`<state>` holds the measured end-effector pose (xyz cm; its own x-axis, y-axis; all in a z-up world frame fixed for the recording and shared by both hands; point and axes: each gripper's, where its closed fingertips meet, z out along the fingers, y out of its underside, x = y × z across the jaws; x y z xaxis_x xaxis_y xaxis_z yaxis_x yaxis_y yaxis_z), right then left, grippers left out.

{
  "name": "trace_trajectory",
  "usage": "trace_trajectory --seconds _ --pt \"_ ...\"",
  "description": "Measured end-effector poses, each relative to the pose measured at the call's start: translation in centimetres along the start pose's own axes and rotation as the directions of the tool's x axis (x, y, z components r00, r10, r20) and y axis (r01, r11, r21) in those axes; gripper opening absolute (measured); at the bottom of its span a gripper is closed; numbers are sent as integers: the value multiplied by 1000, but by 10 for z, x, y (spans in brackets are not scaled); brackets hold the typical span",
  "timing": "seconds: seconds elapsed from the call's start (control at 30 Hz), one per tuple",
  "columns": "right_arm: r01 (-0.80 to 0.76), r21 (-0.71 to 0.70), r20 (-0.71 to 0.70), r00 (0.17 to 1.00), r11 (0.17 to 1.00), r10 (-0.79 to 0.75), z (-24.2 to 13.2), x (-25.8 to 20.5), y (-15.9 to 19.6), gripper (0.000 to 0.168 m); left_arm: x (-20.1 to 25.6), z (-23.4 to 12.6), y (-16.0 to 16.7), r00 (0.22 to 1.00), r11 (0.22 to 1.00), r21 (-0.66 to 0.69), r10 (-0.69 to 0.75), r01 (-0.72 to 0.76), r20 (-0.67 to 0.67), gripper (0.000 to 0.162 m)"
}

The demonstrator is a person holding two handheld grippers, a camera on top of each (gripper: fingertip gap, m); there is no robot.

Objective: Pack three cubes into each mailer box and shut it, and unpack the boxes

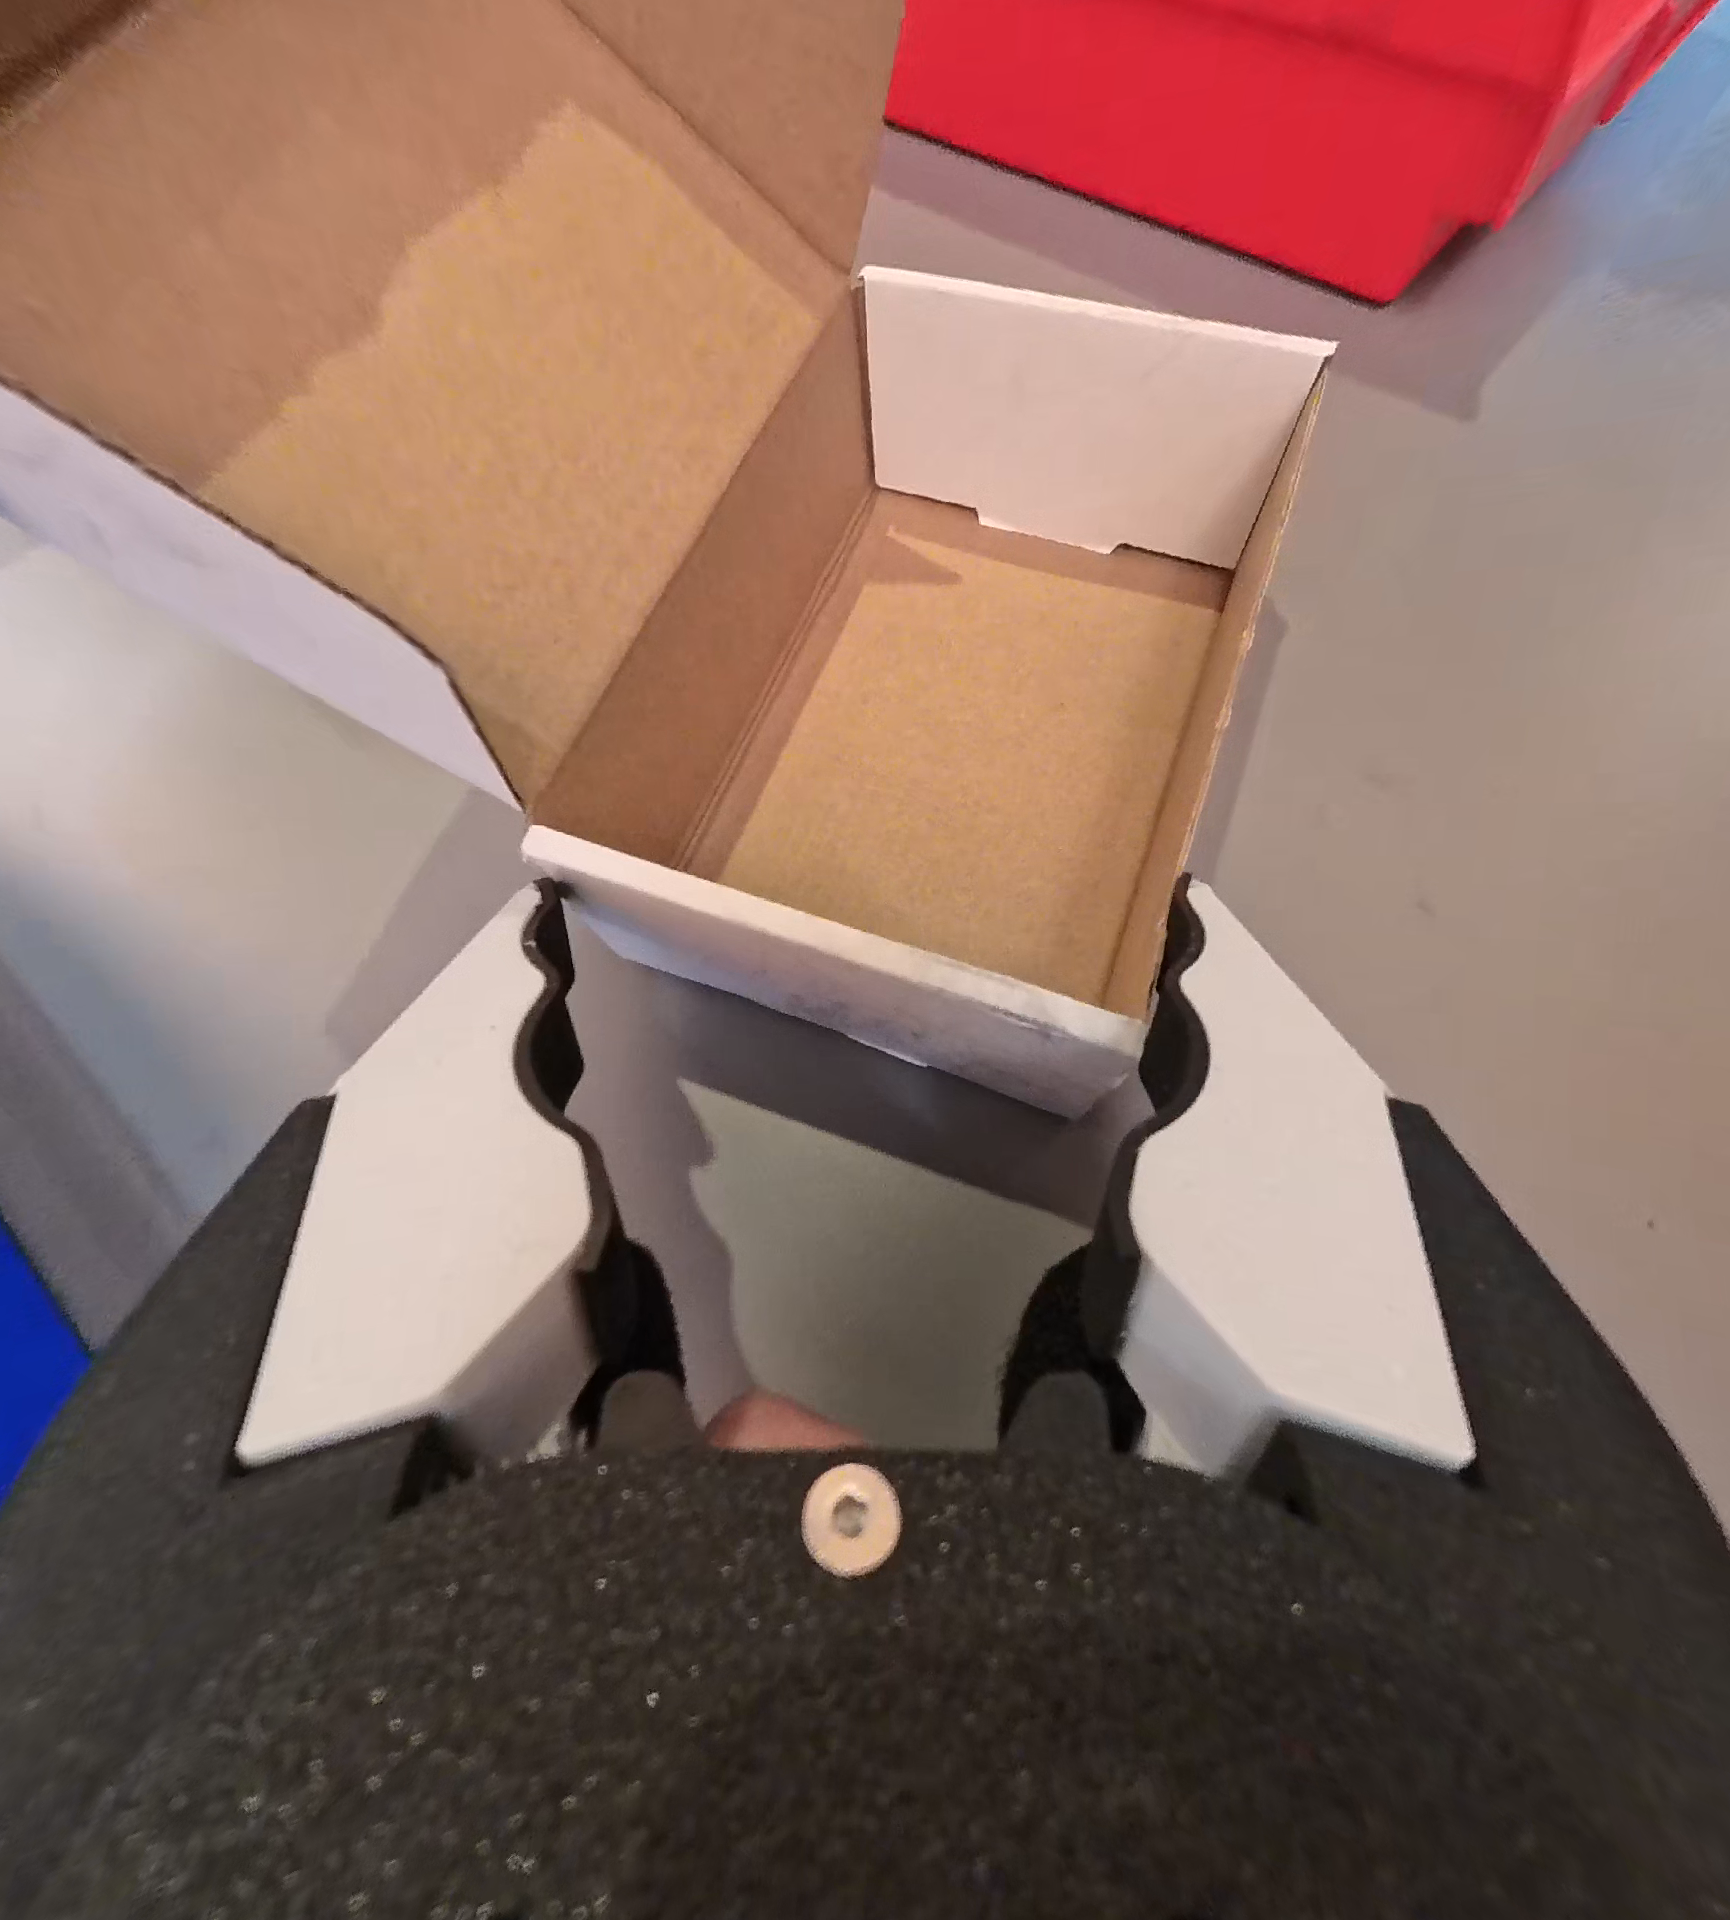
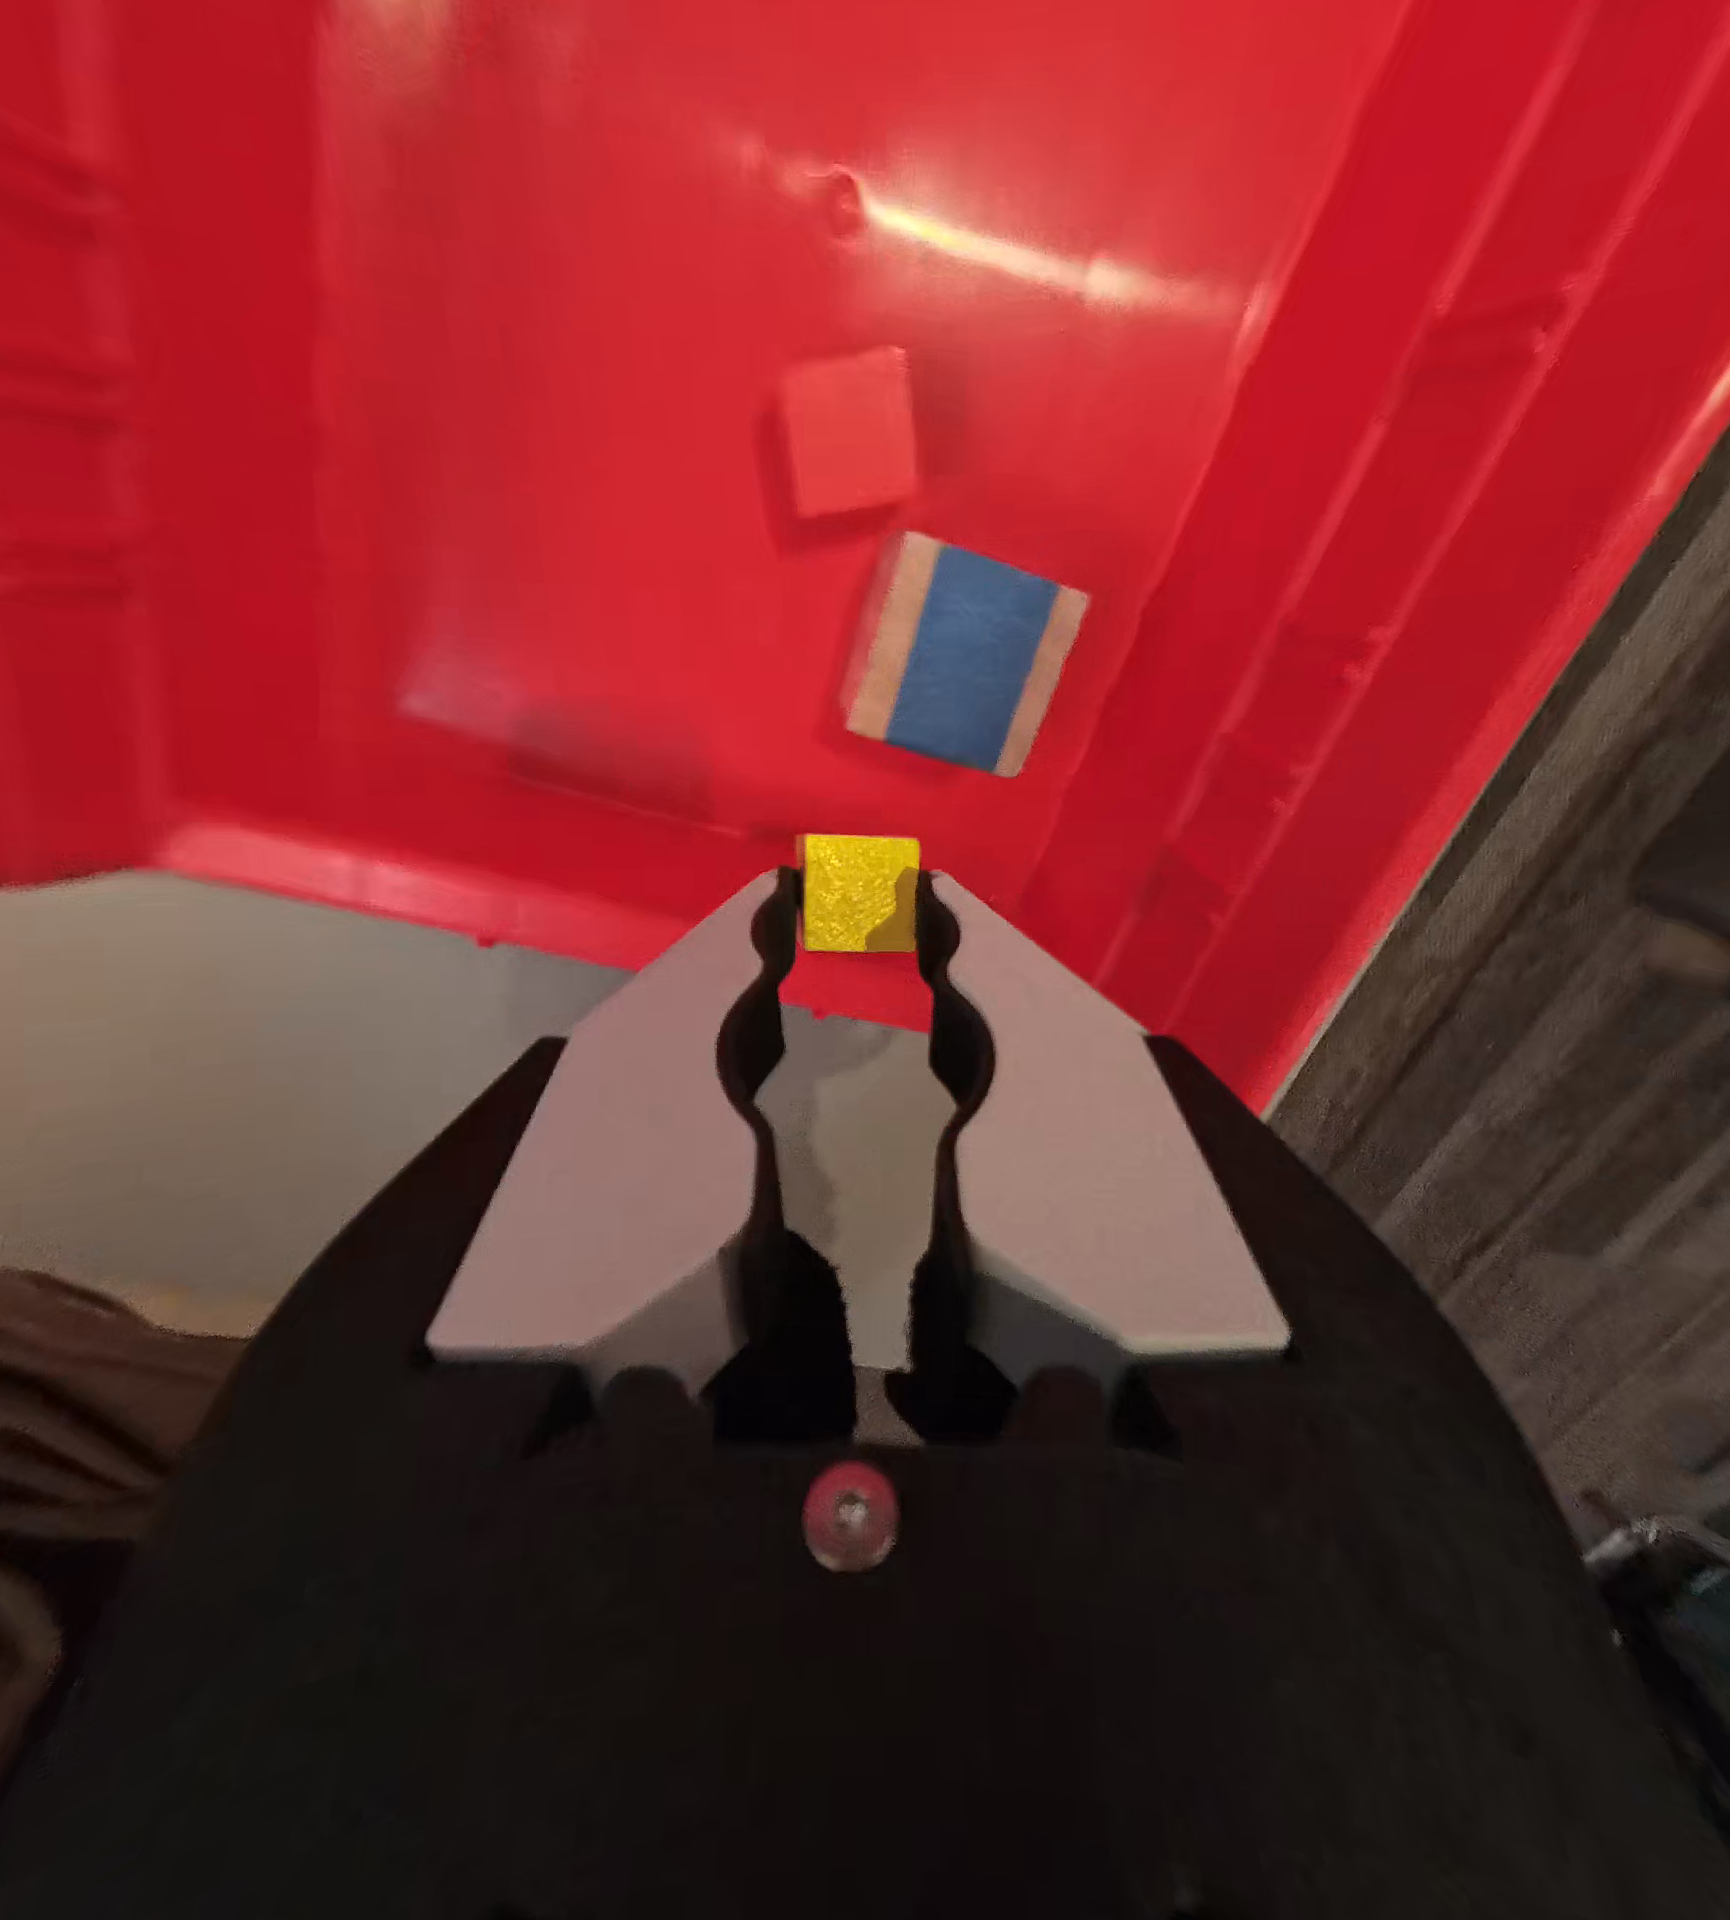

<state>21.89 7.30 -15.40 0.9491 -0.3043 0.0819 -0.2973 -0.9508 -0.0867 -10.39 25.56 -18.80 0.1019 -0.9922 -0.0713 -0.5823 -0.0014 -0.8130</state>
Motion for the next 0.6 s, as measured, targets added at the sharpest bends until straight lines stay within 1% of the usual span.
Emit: trace_trajectory --seconds 0.03,0.1,0.17,0.3,0.4,0.53,0.6 --pt "-38 -16 -8 999 999 38 7 4 0 22 0 0 0 1000 1000 -1 -1 1 1 109" --pt "-101 -63 22 994 993 103 20 1 2 22 0 0 0 1000 1000 0 -1 1 1 109" --pt "-94 -111 -37 995 989 90 31 9 6 21 0 0 0 1000 1000 1 -2 2 2 109" --pt "-112 -98 -73 992 989 105 47 19 -5 21 2 -1 1 1000 1000 5 0 0 0 109" --pt "-105 -132 -109 990 986 90 61 26 -3 21 3 -2 1 1000 1000 5 2 -2 -2 109" --pt "-97 -130 -113 990 987 83 62 28 -1 21 3 -2 1 1000 1000 5 5 -5 -5 109" --pt "-83 -129 -132 989 988 66 59 30 0 31 3 -2 1 1000 1000 4 5 -5 -7 109"
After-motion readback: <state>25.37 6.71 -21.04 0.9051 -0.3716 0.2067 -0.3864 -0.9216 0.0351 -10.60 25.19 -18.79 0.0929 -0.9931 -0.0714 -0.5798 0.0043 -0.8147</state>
